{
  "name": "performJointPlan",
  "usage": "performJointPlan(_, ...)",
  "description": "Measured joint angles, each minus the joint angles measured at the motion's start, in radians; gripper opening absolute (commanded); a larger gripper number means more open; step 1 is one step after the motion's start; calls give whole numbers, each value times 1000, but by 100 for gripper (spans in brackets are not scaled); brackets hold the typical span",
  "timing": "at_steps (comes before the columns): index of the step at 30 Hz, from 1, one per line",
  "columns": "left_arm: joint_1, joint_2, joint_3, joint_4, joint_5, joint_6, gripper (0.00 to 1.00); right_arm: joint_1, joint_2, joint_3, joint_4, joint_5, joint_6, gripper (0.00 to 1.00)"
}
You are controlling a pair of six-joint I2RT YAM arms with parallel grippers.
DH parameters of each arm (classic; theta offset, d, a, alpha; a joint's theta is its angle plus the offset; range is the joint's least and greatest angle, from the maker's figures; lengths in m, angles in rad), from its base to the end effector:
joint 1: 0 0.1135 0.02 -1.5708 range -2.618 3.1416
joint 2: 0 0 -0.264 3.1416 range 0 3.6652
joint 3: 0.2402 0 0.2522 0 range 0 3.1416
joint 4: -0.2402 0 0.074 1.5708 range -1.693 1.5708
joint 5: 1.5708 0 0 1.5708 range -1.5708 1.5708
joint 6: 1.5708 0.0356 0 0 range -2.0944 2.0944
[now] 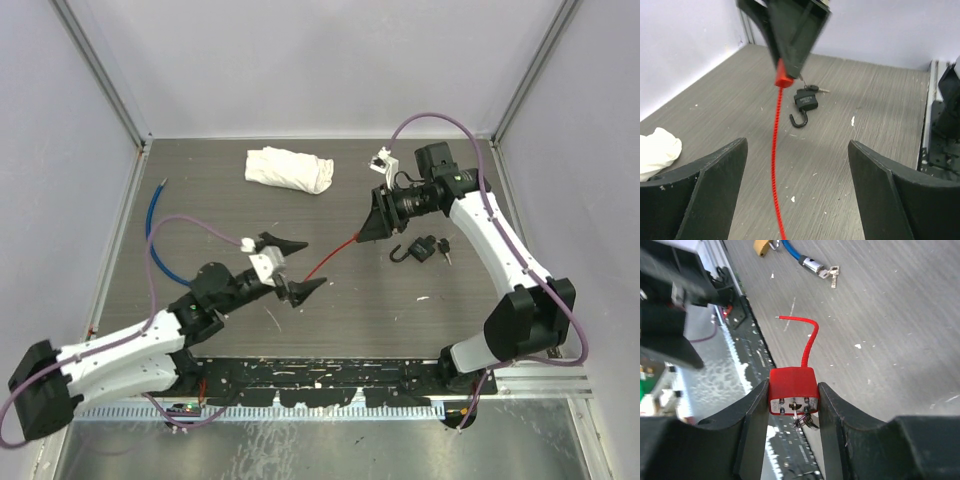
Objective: Lock with the key
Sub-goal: Adjust the lock.
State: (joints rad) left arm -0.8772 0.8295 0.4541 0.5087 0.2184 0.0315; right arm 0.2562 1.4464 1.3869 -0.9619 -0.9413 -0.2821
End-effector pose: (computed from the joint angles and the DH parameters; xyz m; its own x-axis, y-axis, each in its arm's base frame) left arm 0.1216 -0.1583 0.2887 0.1129 -0.0877 -0.9897 0.8849 0.4620 0.0600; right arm 0.2683 0.1000 0.3398 -0.6372 -0.3363 -0.6934 -0.7651 0.3841 0.5168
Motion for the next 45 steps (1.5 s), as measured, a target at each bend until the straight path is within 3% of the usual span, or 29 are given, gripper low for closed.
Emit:
performJointPlan(5,-130,208,16,113,-149,136,83,-5,34,-18,35,-42,166,1)
performJointPlan(16,-132,514,152,327,-270,216,64,-5,34,-53,79,-110,289,1)
performJointPlan(26,-129,592,186,417,-231,203,34,-5,34,-73,100,-139,306,1)
performJointPlan(35,-122,600,197,437,-159,174,34,-5,34,-78,102,-145,307,1)
performJointPlan(41,-117,600,196,445,-140,158,4,-5,34,-78,102,-150,312,3)
performJointPlan(43,-117,600,196,445,-136,158,0,-6,34,-78,102,-150,317,6)
performJointPlan(45,-116,600,196,445,-132,159,0,-8,34,-78,102,-152,319,16)
